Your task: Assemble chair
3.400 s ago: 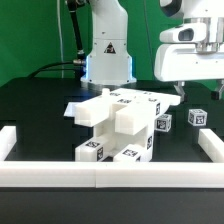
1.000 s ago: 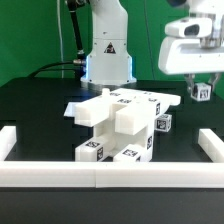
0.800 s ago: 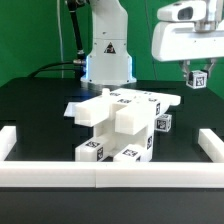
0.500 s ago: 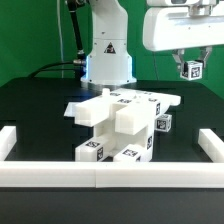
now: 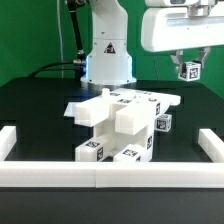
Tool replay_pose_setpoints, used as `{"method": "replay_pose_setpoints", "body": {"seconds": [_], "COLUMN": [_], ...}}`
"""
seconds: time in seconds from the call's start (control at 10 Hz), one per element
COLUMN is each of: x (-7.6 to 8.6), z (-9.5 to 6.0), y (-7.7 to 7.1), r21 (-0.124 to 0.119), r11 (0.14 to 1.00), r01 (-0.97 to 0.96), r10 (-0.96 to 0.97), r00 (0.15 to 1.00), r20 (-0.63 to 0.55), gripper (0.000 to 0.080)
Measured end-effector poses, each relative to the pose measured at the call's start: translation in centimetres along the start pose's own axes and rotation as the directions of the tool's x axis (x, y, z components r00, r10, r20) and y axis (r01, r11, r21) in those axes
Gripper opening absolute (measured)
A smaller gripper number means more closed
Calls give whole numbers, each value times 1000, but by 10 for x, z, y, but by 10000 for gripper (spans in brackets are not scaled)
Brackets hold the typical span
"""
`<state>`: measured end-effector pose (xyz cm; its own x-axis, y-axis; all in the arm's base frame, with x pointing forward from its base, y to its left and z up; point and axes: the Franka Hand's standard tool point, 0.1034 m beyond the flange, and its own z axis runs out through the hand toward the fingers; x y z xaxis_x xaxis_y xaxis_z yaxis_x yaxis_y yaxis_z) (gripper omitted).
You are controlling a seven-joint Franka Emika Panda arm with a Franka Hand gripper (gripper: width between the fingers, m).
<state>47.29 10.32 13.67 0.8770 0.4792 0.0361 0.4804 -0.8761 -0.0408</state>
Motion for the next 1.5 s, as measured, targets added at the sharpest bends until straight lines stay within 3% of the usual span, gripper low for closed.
{"method": "replay_pose_setpoints", "body": {"seconds": [0.1,0.3,0.8,0.9,1.2,1.3,1.5], "x": [9,23,23,25,50,56,55], "z": [-7,-15,-12,-6,-9,-11,-9], "y": [20,40,45,66,114,122,122], "r21": [-6,-12,-12,-23,-52,-60,-59], "r11": [1000,998,997,993,987,987,987], "r01": [26,60,79,116,155,152,150], "r10": [-26,-60,-79,-116,-155,-152,-150], "r00": [1000,998,997,993,988,988,989], "r20": [-8,-11,-3,7,8,5,7], "gripper": [287,287,287,287,287,287,287]}}
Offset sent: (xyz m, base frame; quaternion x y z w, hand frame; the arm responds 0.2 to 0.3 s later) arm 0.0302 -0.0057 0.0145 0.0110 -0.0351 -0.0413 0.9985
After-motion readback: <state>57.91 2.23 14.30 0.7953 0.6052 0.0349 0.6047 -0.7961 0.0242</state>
